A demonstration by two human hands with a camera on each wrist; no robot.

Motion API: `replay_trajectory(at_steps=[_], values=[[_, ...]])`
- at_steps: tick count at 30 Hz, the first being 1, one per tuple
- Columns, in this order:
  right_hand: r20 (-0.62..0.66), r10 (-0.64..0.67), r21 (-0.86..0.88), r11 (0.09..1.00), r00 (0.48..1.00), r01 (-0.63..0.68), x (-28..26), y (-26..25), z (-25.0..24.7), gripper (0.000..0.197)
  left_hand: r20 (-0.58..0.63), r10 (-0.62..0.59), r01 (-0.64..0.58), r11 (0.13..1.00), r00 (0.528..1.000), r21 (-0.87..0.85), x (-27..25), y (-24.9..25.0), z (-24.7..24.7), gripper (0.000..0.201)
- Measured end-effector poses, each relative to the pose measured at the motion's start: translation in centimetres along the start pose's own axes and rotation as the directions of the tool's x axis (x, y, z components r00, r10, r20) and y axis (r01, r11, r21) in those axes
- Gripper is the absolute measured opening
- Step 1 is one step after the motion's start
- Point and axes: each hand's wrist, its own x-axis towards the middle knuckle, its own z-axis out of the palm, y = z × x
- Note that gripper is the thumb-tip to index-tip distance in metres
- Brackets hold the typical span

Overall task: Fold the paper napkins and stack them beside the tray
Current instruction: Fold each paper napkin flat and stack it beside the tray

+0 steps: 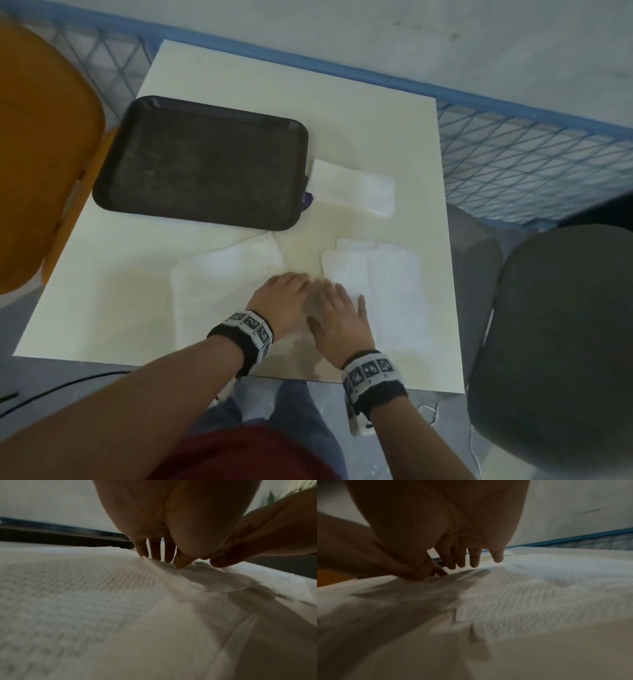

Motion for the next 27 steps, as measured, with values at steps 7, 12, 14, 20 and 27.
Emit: replay_trajectory(at_steps=[7, 12, 14, 20, 27], values=[[0.013, 0.171, -0.089, 0.981, 0.985, -0.17, -1.0, 4.0, -0.2, 0.073, -0.024, -0.051, 0.051, 0.999, 0.998, 0.017, 0.9, -0.1, -1.3, 0.048], [-0.055, 0.115, 0.042, 0.993, 0.992, -0.113, -0.7, 4.4, -1.9, 0.067, 0.105, -0.09, 0.112, 0.968, 0.99, -0.227, 3.3, 0.1, -3.7, 0.028], [-0.146, 0.108, 0.158, 0.984, 0.983, -0.085, -0.4, 4.2, -2.9, 0.063, 0.035, 0.003, 0.008, 0.954, 0.999, -0.301, 3.5, 0.1, -4.9, 0.023], [-0.282, 0.186, 0.535, 0.845, 0.941, -0.006, 1.8, 5.3, -8.6, 0.017, -0.38, -0.174, -0.113, 0.773, 0.908, -0.624, 3.4, 0.3, -7.6, 0.023], [-0.317, 0.242, 0.505, 0.861, 0.917, -0.052, 7.1, 11.1, -17.6, 0.021, -0.129, -0.031, -0.03, 0.896, 0.991, -0.443, 7.2, 2.8, -4.4, 0.049]])
